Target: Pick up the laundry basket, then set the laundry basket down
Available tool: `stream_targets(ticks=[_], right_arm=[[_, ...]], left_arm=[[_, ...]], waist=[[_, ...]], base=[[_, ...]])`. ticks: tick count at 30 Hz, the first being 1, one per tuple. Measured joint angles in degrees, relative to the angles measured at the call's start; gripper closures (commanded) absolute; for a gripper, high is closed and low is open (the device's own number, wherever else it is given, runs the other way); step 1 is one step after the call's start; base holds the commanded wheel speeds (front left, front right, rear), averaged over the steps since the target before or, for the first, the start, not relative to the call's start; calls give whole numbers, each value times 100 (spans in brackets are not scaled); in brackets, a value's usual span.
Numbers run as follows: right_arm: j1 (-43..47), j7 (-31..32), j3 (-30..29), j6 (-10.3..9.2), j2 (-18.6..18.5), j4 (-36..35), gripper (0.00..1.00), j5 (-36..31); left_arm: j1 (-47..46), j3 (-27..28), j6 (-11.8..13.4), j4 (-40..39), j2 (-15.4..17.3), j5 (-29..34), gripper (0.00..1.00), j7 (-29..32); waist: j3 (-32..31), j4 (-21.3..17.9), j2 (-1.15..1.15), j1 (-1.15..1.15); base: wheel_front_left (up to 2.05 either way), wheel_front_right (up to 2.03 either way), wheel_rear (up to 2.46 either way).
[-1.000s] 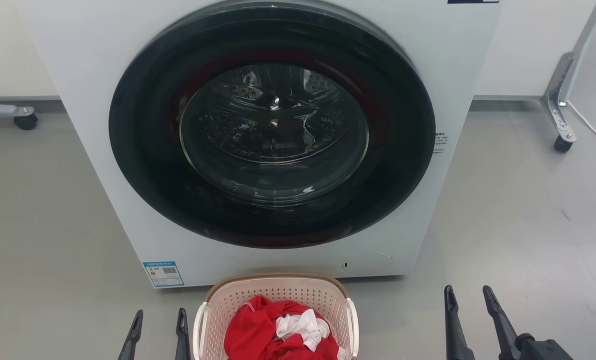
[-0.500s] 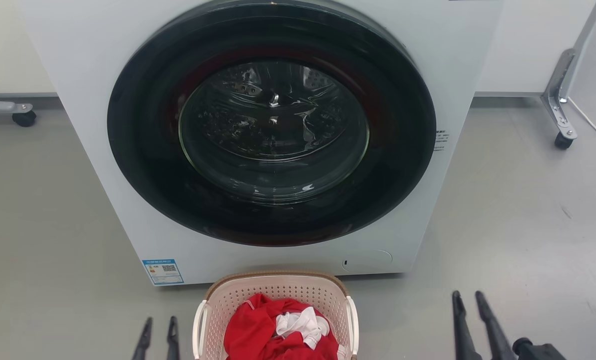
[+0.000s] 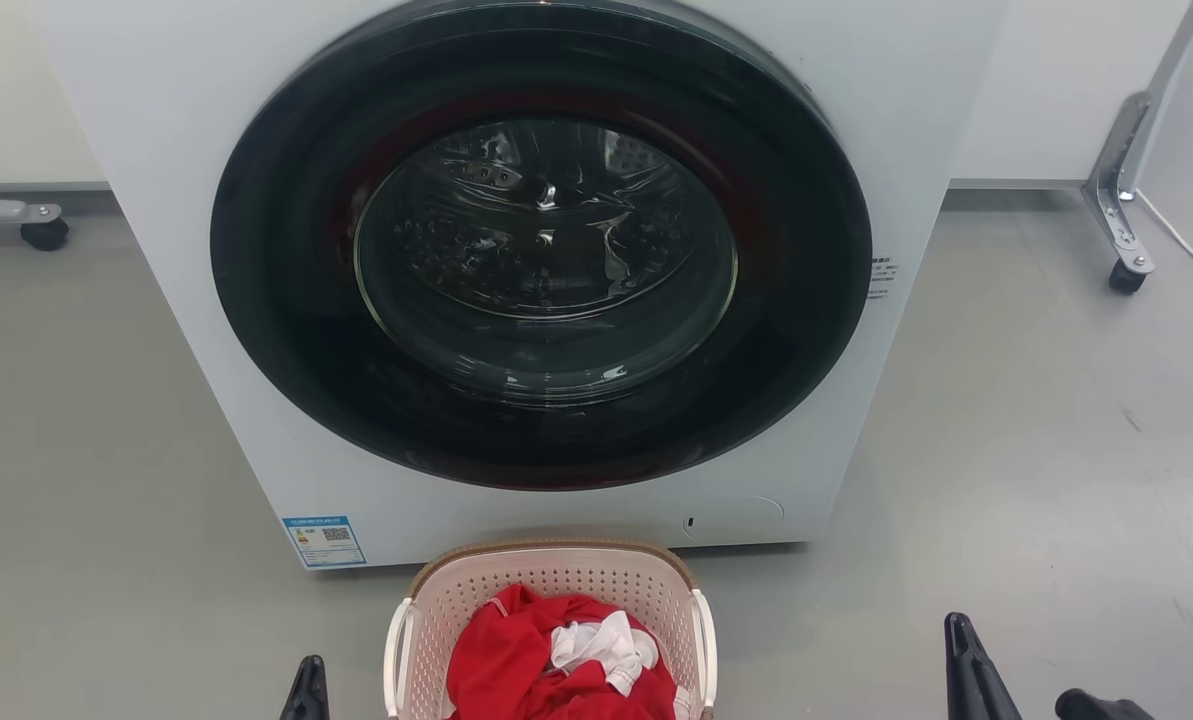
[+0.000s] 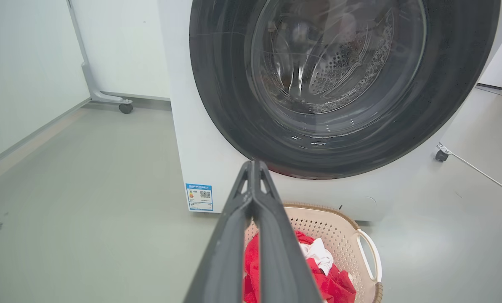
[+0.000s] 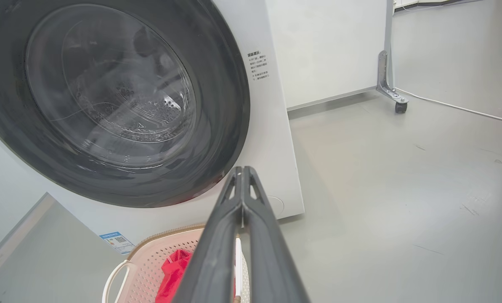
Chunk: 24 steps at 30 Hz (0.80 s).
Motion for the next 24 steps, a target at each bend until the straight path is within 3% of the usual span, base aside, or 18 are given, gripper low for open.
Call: stream_targets(ticks=[24], right_arm=[[-346,591,-577,366,45,307,100,2094]], left_arm=[[-385,367,-352,269,-37,-2252,100,592]], waist=[[57,-28,0,0]], base=[[0,0,0]])
